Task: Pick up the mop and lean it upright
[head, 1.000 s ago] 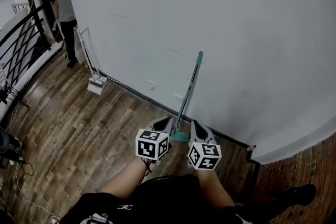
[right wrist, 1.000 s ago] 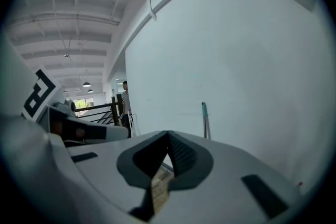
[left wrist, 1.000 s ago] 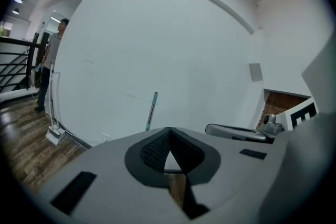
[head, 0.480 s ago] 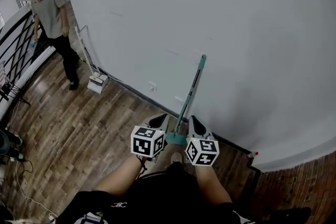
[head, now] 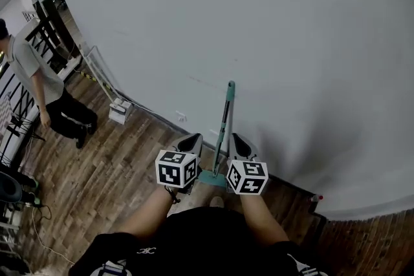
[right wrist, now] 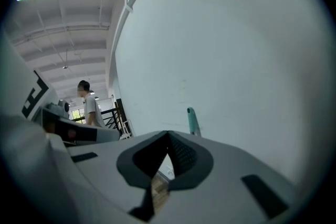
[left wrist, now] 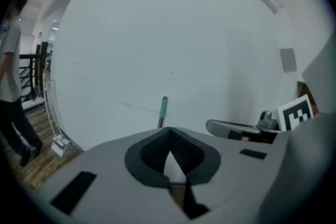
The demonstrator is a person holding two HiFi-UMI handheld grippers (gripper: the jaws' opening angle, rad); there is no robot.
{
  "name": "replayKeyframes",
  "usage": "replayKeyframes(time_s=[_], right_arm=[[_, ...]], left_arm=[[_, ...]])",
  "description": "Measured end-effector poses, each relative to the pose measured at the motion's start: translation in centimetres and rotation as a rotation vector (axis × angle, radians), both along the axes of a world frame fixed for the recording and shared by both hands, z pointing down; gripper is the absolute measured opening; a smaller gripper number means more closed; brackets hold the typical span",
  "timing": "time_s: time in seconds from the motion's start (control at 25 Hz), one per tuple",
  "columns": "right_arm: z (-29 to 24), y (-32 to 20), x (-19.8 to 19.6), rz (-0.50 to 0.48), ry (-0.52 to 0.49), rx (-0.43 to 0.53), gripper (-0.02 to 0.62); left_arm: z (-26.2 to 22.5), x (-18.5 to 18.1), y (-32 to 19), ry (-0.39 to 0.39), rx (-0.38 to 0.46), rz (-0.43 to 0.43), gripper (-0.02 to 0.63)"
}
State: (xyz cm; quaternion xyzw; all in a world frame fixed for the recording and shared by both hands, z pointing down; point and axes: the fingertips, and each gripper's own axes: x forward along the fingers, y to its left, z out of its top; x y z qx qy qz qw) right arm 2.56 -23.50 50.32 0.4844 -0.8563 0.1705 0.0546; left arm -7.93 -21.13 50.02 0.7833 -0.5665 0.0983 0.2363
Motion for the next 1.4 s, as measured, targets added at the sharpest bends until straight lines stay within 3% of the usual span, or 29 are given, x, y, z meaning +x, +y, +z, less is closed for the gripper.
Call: replayKeyframes(time_s=[0.32, 0.52, 0.56, 0.6, 0.76, 1.16, 1.2, 1.28, 1.4], right_arm=[[1.0, -3.2, 2.3, -0.007, 0.002, -0.038, 0.012], [1.0, -4.6, 3.8, 0.041, 0.024, -0.045, 0.012], [0.7, -4.8, 4.2, 0.056, 0.027, -0.039, 0.012], [0.6, -4.9, 4.7, 0.074, 0.032, -0.035, 0.012], [0.9, -5.4, 6.8, 0.174, 0.045, -0.046, 0.012], [1.1, -4.5, 8.7, 0.294, 0.112, -0.062, 0.012], [1.1, -4.5, 9.0, 0.309, 0.115, -0.067, 0.012], [1.2, -4.5, 9.4, 0.330, 0.118, -0.075, 0.012], [1.6, -4.4, 9.8, 0.347, 0.118, -0.087, 0.012]], left_arm=[[1.8, 1.7, -5.8, -0.042, -0.039, 0.007, -0.003], [2.8, 1.6, -11.6, -0.150, 0.027, 0.009, -0.003], [2.9, 2.1, -12.7, -0.153, 0.036, 0.037, 0.136], [3.1, 2.7, -13.7, -0.148, 0.040, 0.068, 0.204], [4.2, 5.0, -17.0, -0.147, 0.026, 0.159, 0.202], [7.7, 7.2, -22.9, -0.154, -0.045, 0.217, 0.202], [8.0, 7.3, -23.3, -0.153, -0.052, 0.211, 0.192], [8.3, 7.1, -23.8, -0.132, -0.064, 0.197, 0.104], [8.2, 7.2, -23.3, -0.128, -0.035, 0.219, 0.101]])
